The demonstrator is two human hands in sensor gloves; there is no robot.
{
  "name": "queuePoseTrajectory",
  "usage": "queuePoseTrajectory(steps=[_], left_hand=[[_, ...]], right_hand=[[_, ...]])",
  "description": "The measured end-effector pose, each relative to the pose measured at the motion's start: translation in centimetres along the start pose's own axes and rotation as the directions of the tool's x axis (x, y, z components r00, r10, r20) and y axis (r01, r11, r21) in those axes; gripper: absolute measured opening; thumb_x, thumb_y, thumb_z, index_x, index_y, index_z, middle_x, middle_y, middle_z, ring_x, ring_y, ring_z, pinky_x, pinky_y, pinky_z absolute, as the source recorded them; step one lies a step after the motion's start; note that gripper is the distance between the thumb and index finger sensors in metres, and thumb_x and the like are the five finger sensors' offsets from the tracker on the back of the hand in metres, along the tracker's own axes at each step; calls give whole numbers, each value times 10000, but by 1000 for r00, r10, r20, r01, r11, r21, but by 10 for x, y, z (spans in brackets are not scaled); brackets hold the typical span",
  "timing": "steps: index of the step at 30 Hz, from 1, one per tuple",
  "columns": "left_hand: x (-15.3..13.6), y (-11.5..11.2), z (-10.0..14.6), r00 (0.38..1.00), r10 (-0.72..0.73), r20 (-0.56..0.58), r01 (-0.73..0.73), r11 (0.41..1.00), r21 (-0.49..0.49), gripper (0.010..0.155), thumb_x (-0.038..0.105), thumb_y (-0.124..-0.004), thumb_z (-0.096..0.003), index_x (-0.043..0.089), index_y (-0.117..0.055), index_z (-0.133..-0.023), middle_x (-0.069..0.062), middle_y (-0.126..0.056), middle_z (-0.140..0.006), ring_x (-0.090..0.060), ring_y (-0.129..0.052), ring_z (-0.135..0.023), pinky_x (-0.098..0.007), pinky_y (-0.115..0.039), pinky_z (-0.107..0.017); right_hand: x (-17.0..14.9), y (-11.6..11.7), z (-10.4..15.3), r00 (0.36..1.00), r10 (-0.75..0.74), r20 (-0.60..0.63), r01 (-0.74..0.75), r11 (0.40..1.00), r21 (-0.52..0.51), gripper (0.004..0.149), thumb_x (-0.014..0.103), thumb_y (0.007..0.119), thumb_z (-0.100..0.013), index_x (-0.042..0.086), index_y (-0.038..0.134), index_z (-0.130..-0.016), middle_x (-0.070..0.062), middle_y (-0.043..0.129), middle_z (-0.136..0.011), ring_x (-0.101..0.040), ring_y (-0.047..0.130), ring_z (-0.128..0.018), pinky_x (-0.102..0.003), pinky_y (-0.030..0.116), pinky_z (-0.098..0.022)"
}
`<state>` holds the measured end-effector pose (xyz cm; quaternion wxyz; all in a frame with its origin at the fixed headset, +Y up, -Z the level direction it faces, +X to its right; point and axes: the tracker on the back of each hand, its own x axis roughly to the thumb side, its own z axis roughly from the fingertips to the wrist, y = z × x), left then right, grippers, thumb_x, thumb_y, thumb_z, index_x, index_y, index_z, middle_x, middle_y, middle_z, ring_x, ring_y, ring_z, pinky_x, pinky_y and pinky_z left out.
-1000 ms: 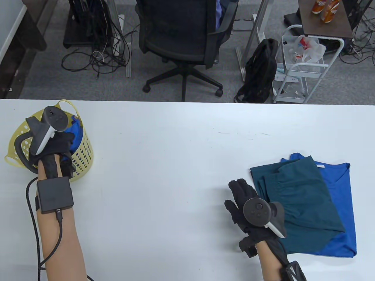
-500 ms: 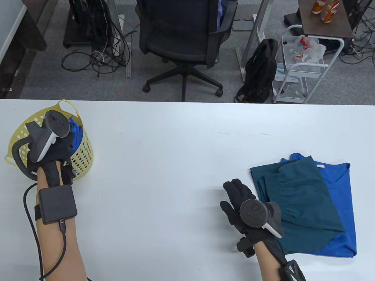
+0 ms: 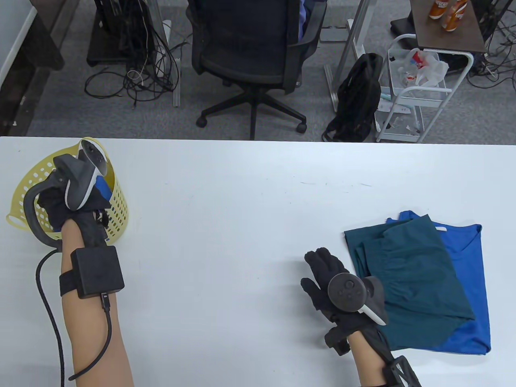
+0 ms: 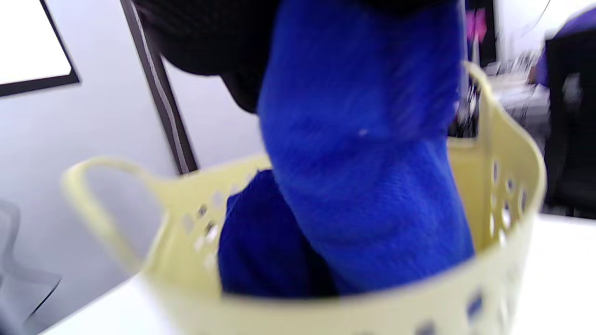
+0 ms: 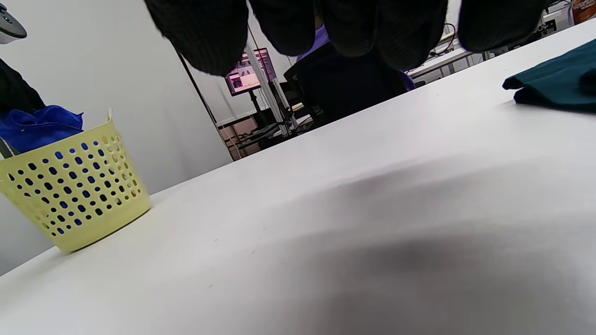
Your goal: Fold and stack clothes and towels from laundry basket
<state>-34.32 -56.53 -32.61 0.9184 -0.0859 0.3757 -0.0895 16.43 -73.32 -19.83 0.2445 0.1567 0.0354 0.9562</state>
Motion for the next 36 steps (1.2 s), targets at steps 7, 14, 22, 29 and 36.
queuePoseTrajectory(steps=[7, 14, 22, 29, 36], left_hand=[[3, 2, 13, 999, 29, -39, -16, 958, 285, 460, 440, -747, -590, 284, -723, -1022, -15, -949, -839, -170, -1006, -583, -322, -899, -418], [5, -14, 1, 989, 147, -13, -147, 986, -80, 471, 445, -723, -607, 167, -724, -988, 33, -1044, -677, -89, -1060, -402, -247, -923, -286], [-1, 37, 65, 407, 557, 724, -894, 404, 191, 471, 356, -757, -584, 261, -581, -1010, 44, -890, -960, -137, -1018, -781, -271, -953, -568], [56, 32, 163, 287, 337, 897, -726, 687, -25, 467, 455, -815, -532, 311, -687, -957, 100, -957, -866, -106, -1029, -712, -352, -927, -574], [145, -74, 220, 75, 538, 840, -423, 780, -462, 446, 465, -806, -538, 263, -732, -929, 68, -985, -822, -134, -1054, -663, -367, -941, -529]], right_hand=[[-1, 0, 1, 1000, 1, -4, -1, 1000, -3, 663, 339, 692, -625, 30, 458, -1163, -341, 407, -1166, -620, 507, -989, -785, 512, -642], [-4, 2, -1, 1000, -4, -11, 4, 1000, 16, 660, 341, 691, -625, 32, 464, -1162, -340, 405, -1167, -620, 507, -989, -786, 510, -642], [-11, -3, -1, 998, -59, -30, 59, 998, 0, 660, 343, 689, -626, 33, 463, -1163, -341, 404, -1167, -618, 505, -990, -783, 513, -644], [-20, -26, 6, 974, -223, -35, 219, 971, -94, 660, 348, 686, -629, 25, 465, -1160, -344, 414, -1162, -612, 529, -983, -778, 526, -639], [1, -10, 5, 731, -679, 68, 676, 734, 68, 877, 572, 614, -613, -64, 384, -1170, -391, 405, -1149, -622, 544, -972, -775, 535, -635]])
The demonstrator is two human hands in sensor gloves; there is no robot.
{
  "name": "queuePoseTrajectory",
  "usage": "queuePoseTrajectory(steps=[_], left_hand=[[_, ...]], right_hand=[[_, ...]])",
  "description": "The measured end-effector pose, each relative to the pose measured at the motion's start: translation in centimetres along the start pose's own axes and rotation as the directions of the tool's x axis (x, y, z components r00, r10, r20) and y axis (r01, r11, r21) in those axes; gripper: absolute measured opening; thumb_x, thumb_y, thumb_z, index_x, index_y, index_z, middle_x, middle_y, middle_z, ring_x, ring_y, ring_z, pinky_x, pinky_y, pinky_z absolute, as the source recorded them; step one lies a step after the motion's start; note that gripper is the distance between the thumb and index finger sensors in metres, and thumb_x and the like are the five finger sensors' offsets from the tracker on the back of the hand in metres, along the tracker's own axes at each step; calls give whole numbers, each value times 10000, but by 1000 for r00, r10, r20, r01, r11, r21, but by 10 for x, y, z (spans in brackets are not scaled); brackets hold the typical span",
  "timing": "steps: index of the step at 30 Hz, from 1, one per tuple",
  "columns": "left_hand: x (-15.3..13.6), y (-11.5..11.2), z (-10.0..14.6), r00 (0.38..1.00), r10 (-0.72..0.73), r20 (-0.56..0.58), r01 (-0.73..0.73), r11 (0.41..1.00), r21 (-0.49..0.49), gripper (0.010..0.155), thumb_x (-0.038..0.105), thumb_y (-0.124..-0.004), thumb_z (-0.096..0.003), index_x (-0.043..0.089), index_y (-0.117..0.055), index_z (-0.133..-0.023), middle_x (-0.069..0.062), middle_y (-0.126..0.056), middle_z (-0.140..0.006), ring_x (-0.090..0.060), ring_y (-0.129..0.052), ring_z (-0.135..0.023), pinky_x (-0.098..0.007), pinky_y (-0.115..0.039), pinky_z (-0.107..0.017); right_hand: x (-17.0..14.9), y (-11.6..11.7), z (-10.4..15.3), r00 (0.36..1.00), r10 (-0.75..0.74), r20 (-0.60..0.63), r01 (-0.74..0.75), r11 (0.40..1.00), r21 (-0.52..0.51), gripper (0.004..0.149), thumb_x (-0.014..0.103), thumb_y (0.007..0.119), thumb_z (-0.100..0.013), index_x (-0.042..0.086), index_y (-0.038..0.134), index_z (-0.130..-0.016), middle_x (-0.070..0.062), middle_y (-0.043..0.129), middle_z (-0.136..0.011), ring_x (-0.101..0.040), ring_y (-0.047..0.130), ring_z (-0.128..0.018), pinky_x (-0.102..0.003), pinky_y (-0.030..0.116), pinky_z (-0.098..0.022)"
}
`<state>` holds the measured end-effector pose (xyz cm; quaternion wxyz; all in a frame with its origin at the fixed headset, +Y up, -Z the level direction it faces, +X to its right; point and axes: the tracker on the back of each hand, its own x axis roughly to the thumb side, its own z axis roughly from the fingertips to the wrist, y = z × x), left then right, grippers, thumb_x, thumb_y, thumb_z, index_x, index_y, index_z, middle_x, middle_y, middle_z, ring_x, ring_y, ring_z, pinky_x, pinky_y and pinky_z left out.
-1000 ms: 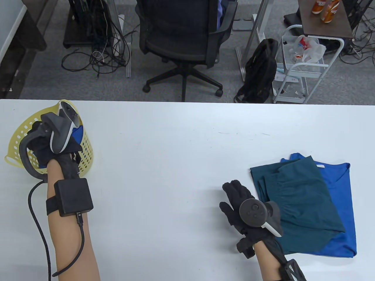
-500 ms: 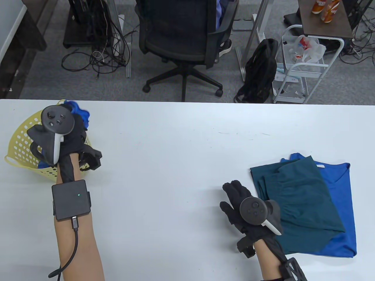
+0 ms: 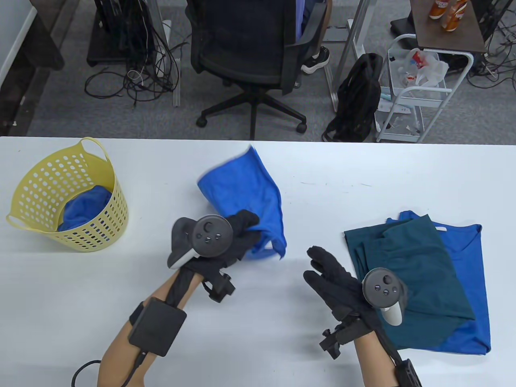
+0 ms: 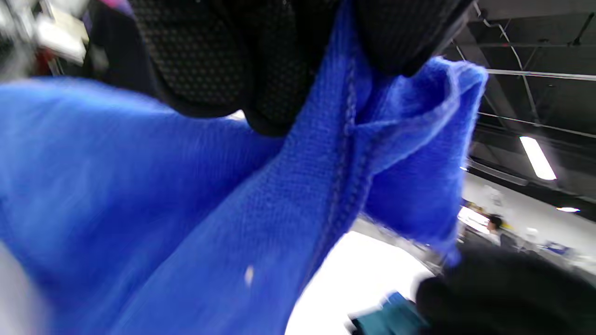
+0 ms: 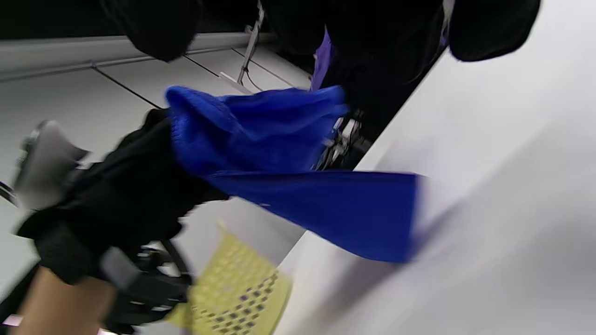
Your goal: Fold and stack clothes and towels from laundry basket
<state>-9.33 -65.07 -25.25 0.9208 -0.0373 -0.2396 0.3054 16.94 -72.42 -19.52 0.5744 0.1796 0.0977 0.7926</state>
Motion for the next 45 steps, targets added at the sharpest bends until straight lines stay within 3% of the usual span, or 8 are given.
queuePoseTrajectory(steps=[5, 13, 19, 24, 29, 35, 41, 45], left_hand=[[11, -57, 3, 990, 142, 23, -135, 971, -196, 459, 463, -783, -550, 246, -721, -950, 24, -974, -870, -183, -1045, -704, -397, -927, -545], [-37, 5, -1, 970, -90, -225, 92, 996, -2, 439, 449, -779, -573, 240, -714, -954, 46, -966, -762, -146, -1015, -586, -401, -898, -496], [-102, 49, 2, 603, -414, -682, 517, 854, -62, 855, 490, -809, -534, 111, -398, -1181, -184, -698, -1135, -380, -848, -928, -548, -781, -658], [-20, 21, 16, 973, -191, -127, 197, 980, 31, 974, 539, -838, -488, 149, -338, -1228, -276, -446, -1262, -544, -572, -1101, -675, -627, -733], [58, -36, 35, 968, -110, 224, 141, 982, -129, 1208, 536, -888, -436, 37, -89, -1193, -293, -373, -1262, -503, -561, -1131, -678, -612, -747], [36, -19, 61, 999, 46, 4, -46, 996, 80, 529, 449, -822, -563, 309, -689, -1056, -14, -853, -878, -184, -945, -658, -467, -836, -570], [-10, -2, 105, 938, 305, -162, -258, 931, 258, 506, 566, -740, -571, 256, -766, -970, 30, -971, -758, -131, -1035, -539, -397, -906, -476], [-45, 9, 126, 899, 361, -248, -270, 902, 337, 506, 552, -731, -564, 235, -774, -955, -18, -971, -832, -196, -1043, -628, -441, -890, -524]], right_hand=[[-4, 13, -1, 985, -152, -76, 145, 986, -88, 750, 425, 681, -633, -83, 442, -1131, -405, 456, -1106, -620, 610, -921, -747, 577, -621], [12, -22, 12, 991, 125, -39, -131, 920, -370, 386, 241, 723, -590, 104, 770, -948, -232, 833, -922, -341, 941, -659, -518, 817, -510], [28, -36, 24, 982, 186, -37, -180, 849, -497, 406, 321, 725, -593, 94, 788, -923, -103, 926, -666, -174, 932, -438, -448, 840, -427], [43, -19, 20, 959, 284, -6, -260, 869, -422, 440, 393, 700, -598, 108, 812, -913, -123, 917, -714, -228, 929, -498, -509, 806, -485], [56, 9, 17, 986, 60, 156, -36, 988, -151, 499, 322, 627, -643, 30, 692, -1041, -230, 816, -870, -306, 888, -633, -561, 762, -543], [60, 4, 27, 955, 238, 176, -152, 904, -399, 542, 246, 727, -618, 27, 577, -1090, -249, 712, -974, -355, 830, -739, -615, 717, -588], [31, 53, 3, 898, 432, 87, -425, 799, 424, 1090, 456, 819, -570, -1, 46, -1189, -450, -36, -1128, -725, 133, -973, -884, 275, -623], [9, 62, 0, 848, 526, 67, -529, 848, 38, 404, 304, 687, -600, 135, 718, -966, -346, 462, -1143, -620, 474, -975, -768, 493, -637]])
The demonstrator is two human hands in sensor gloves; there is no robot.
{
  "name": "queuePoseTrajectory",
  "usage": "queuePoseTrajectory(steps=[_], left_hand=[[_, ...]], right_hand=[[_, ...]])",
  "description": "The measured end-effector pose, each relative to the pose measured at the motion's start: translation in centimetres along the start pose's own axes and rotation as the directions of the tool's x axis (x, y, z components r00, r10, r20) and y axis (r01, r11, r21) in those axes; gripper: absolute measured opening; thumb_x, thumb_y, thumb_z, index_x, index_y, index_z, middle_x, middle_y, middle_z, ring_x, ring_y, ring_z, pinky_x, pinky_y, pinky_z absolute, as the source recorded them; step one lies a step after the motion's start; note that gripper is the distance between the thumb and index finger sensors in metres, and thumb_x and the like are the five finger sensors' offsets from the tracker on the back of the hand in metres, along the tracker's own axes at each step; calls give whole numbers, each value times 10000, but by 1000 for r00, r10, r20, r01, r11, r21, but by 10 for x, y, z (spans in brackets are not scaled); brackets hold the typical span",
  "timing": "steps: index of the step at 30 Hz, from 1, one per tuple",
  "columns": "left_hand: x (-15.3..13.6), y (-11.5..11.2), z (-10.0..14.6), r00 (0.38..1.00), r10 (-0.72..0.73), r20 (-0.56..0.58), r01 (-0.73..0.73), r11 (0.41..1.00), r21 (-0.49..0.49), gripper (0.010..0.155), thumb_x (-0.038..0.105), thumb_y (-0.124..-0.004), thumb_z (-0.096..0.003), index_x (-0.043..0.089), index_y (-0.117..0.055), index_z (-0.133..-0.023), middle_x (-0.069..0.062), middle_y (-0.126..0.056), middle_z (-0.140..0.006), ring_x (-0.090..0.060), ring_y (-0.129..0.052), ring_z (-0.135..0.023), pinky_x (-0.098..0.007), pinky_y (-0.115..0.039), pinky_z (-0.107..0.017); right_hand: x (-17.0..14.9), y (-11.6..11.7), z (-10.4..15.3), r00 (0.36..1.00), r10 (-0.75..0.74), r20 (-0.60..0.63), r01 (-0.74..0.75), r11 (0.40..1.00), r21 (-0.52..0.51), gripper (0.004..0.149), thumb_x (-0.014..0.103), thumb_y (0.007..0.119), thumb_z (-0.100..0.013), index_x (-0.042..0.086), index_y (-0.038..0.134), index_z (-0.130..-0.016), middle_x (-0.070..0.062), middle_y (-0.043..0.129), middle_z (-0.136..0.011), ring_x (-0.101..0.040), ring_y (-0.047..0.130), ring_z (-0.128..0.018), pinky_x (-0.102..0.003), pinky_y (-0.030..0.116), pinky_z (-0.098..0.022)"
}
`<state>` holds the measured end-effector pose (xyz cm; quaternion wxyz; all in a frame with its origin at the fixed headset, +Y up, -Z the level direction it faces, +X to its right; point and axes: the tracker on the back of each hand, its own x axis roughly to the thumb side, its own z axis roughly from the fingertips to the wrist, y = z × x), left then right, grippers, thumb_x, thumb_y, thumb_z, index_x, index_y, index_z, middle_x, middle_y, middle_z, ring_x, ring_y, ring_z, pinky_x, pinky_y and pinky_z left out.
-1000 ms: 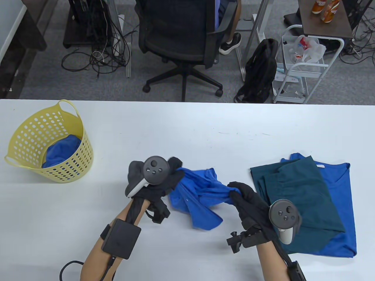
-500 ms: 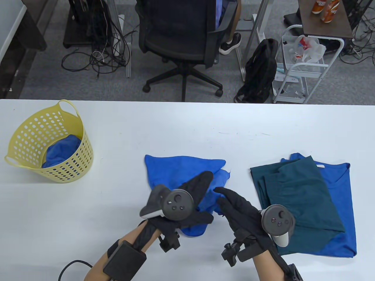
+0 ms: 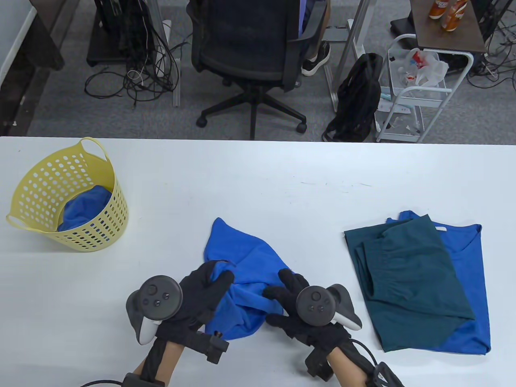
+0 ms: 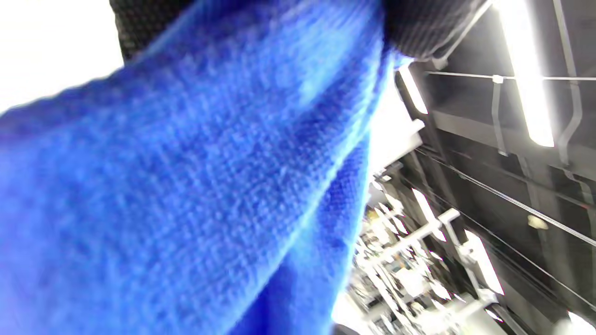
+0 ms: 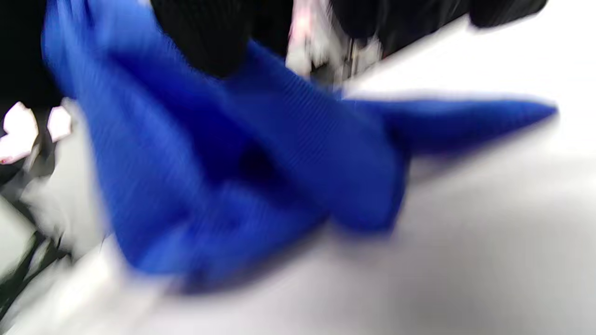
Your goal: Fold and stack clothes and towels from laundry basket
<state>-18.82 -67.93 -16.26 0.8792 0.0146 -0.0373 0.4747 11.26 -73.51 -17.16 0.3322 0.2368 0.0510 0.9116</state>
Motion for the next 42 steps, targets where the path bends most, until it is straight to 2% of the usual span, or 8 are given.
queuePoseTrajectory(steps=[5, 9, 16, 20, 25, 29, 33, 42], left_hand=[[-59, 28, -13, 979, 174, -103, -175, 985, 1, 485, 508, -803, -530, 294, -743, -961, -79, -873, -988, -211, -986, -730, -451, -856, -585], [-90, 20, -19, 901, 375, -217, -390, 920, -31, 496, 456, -808, -560, 269, -694, -1005, -16, -963, -794, -68, -1001, -479, -359, -903, -440], [-111, 20, -18, 922, 132, -363, -141, 990, 2, 543, 453, -771, -590, 294, -645, -1094, -27, -954, -811, -123, -1022, -543, -396, -894, -478], [-119, 16, -20, 908, 143, -393, -161, 987, -15, 512, 466, -767, -587, 271, -702, -1056, -38, -962, -827, -147, -1036, -567, -405, -896, -489], [-122, 16, -21, 910, 131, -394, -165, 985, -54, 565, 497, -789, -561, 241, -705, -1058, -104, -909, -950, -234, -1014, -701, -466, -862, -563], [-128, 24, -23, 920, 184, -346, -225, 971, -80, 532, 425, -834, -540, 289, -707, -1038, -105, -827, -1045, -242, -965, -788, -479, -831, -612], [-134, 29, -25, 913, 266, -310, -313, 943, -111, 622, 369, -850, -524, 296, -617, -1097, -8, -872, -950, -180, -970, -723, -452, -842, -597], [-135, 32, -27, 913, 316, -258, -379, 891, -251, 442, 394, -805, -547, 345, -785, -986, 11, -881, -910, -196, -960, -710, -475, -830, -606]], right_hand=[[-26, -21, 1, 839, -543, 13, 544, 839, -30, 409, 225, 650, -612, 49, 659, -981, -293, 735, -1003, -334, 942, -707, -550, 795, -573], [-33, -20, 1, 903, -405, -145, 400, 914, -64, 482, 195, 665, -616, 94, 575, -1078, -233, 788, -915, -102, 944, -406, -361, 877, -364], [-43, -28, 9, 997, -11, -74, 13, 1000, 21, 533, 256, 774, -597, 168, 623, -1101, -368, 386, -1170, -626, 508, -981, -823, 477, -620], [-33, 1, 3, 987, 159, -9, -148, 935, 321, 680, 282, 846, -555, 303, 507, -1145, -298, 47, -1192, -635, 90, -989, -859, 230, -635], [-21, 23, -5, 872, 480, 95, -490, 855, 173, 417, 358, 756, -535, 318, 755, -950, -203, 332, -1206, -575, 344, -1025, -811, 410, -647], [-39, -5, 2, 991, -135, -17, 134, 990, -43, 404, 282, 646, -602, 111, 708, -963, -287, 521, -1137, -548, 569, -983, -729, 526, -662], [-65, -21, 10, 760, -650, -8, 640, 750, -168, 411, 236, 638, -609, 44, 669, -971, -333, 598, -1077, -378, 853, -820, -583, 725, -628], [-83, -42, 17, 696, -717, -46, 684, 681, -262, 502, 80, 672, -589, 149, 621, -1084, -184, 717, -939, -276, 854, -677, -555, 741, -591]])
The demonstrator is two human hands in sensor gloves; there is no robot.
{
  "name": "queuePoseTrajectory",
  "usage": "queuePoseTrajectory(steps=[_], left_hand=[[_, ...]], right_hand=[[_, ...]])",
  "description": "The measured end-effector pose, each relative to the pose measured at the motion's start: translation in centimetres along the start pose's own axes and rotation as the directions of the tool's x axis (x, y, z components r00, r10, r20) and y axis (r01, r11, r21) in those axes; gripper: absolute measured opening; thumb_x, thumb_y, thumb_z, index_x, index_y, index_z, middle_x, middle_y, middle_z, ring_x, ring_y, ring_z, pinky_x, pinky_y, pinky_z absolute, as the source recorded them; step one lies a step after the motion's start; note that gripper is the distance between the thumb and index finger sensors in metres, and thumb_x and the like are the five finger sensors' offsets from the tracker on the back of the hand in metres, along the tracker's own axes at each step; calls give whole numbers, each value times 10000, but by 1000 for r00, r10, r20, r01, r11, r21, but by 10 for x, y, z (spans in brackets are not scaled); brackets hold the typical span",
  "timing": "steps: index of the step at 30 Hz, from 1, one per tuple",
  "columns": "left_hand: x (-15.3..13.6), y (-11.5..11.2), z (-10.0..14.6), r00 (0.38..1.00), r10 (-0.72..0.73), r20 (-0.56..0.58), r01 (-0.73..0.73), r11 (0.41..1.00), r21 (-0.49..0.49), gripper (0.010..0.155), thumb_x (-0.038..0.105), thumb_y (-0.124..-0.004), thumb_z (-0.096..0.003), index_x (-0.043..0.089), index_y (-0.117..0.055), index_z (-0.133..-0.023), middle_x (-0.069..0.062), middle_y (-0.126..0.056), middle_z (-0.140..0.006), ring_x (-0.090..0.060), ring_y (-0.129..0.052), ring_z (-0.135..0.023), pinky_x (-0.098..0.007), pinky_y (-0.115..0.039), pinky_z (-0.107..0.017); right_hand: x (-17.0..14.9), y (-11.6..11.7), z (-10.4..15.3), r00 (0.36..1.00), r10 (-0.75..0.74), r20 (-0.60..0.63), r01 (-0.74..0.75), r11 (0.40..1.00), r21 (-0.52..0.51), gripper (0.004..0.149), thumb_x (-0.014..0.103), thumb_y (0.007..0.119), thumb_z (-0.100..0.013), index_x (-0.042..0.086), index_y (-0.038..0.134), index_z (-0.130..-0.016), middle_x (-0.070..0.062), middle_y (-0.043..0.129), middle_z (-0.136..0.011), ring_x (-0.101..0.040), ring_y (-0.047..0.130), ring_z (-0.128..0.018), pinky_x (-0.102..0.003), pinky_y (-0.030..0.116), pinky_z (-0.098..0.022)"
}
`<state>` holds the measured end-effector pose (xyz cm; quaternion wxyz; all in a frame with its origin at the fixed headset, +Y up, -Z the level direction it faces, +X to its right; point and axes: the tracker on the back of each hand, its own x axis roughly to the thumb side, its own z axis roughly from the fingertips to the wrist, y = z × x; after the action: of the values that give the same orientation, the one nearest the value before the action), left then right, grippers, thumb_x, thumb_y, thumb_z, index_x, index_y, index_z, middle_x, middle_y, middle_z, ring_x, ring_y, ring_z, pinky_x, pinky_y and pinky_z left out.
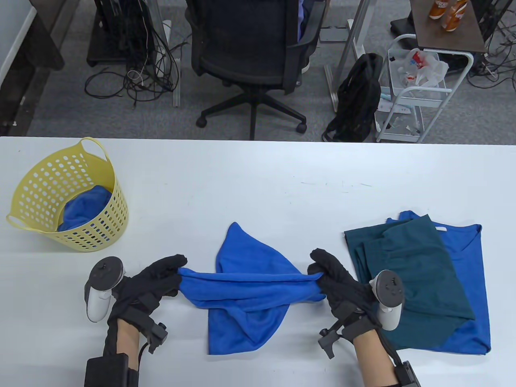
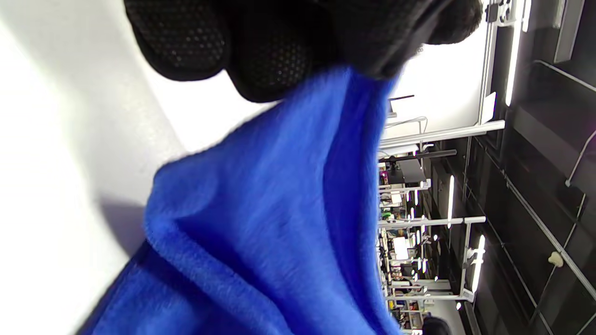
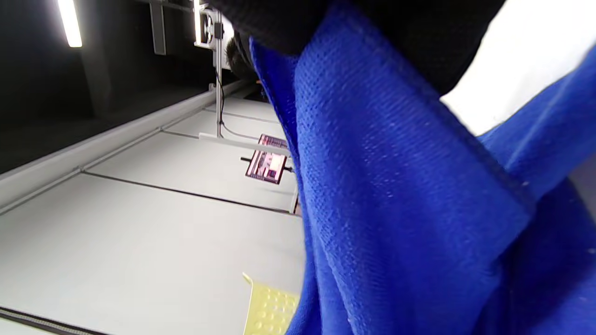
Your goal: Fold and stack clothes and towels from laundry basket
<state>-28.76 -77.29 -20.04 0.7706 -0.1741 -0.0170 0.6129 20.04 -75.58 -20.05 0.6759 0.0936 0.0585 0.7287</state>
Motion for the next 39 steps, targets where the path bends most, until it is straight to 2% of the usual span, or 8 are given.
queuePoseTrajectory(steps=[8, 14, 20, 22, 25, 29, 31, 39], left_hand=[[7, -8, -4, 961, -252, -110, 269, 946, 183, 512, 380, -799, -558, 300, -698, -1053, -101, -781, -1057, -281, -897, -838, -532, -769, -653], [38, -51, -41, 670, -735, -109, 742, 667, 69, 664, 355, -814, -547, 460, -522, -1134, -140, -572, -1250, -390, -763, -1033, -619, -695, -712], [44, -85, -93, 358, -931, -79, 925, 364, -104, 687, 348, -872, -497, 520, -556, -1083, -95, -547, -1267, -395, -698, -1096, -640, -676, -729], [41, -92, -102, 337, -937, -87, 932, 346, -111, 584, 394, -856, -491, 496, -665, -1033, -109, -573, -1245, -385, -650, -1101, -621, -670, -736], [43, -85, -100, 395, -916, -74, 915, 399, -61, 453, 458, -783, -495, 473, -739, -946, -84, -630, -1218, -363, -696, -1080, -588, -697, -731], [42, -54, -73, 821, -569, 42, 571, 820, -49, 468, 515, -722, -538, 369, -740, -982, -151, -612, -1217, -364, -729, -1021, -525, -729, -706], [43, -44, -55, 908, -412, 75, 413, 911, -3, 460, 511, -730, -549, 358, -756, -982, -161, -614, -1217, -307, -817, -919, -447, -784, -643], [42, -14, -2, 953, -301, 30, 290, 937, 196, 461, 473, -736, -546, 322, -771, -980, -105, -854, -1033, -23, -1038, -391, -168, -914, -262]], right_hand=[[0, -5, 1, 990, 139, -35, -139, 990, -10, 378, 196, 713, -596, 134, 748, -967, -172, 751, -880, -257, 854, -623, -577, 730, -586], [4, 1, -1, 979, 203, -38, -202, 979, 17, 381, 211, 722, -600, 129, 747, -971, -171, 752, -889, -274, 858, -638, -597, 716, -596], [5, -4, 1, 983, 181, -32, -181, 983, -19, 386, 229, 730, -602, 128, 743, -975, -173, 749, -899, -280, 861, -648, -600, 715, -598], [4, -7, 1, 985, 172, -31, -173, 985, -26, 384, 240, 733, -603, 137, 746, -972, -168, 754, -900, -279, 865, -649, -601, 716, -598], [4, -10, 2, 988, 150, -35, -151, 988, -41, 396, 294, 732, -604, 137, 752, -967, -167, 761, -898, -283, 868, -649, -608, 710, -601], [4, -13, 3, 990, 134, -39, -137, 988, -72, 391, 337, 703, -612, 147, 772, -946, -162, 774, -888, -285, 875, -642, -612, 707, -601], [5, -14, 3, 990, 134, -38, -137, 988, -76, 386, 336, 706, -609, 148, 782, -938, -167, 777, -890, -292, 877, -647, -619, 705, -600], [14, -14, 6, 968, 247, -38, -249, 960, -128, 387, 337, 726, -586, 124, 813, -898, -280, 602, -1062, -493, 699, -870, -693, 615, -622]])
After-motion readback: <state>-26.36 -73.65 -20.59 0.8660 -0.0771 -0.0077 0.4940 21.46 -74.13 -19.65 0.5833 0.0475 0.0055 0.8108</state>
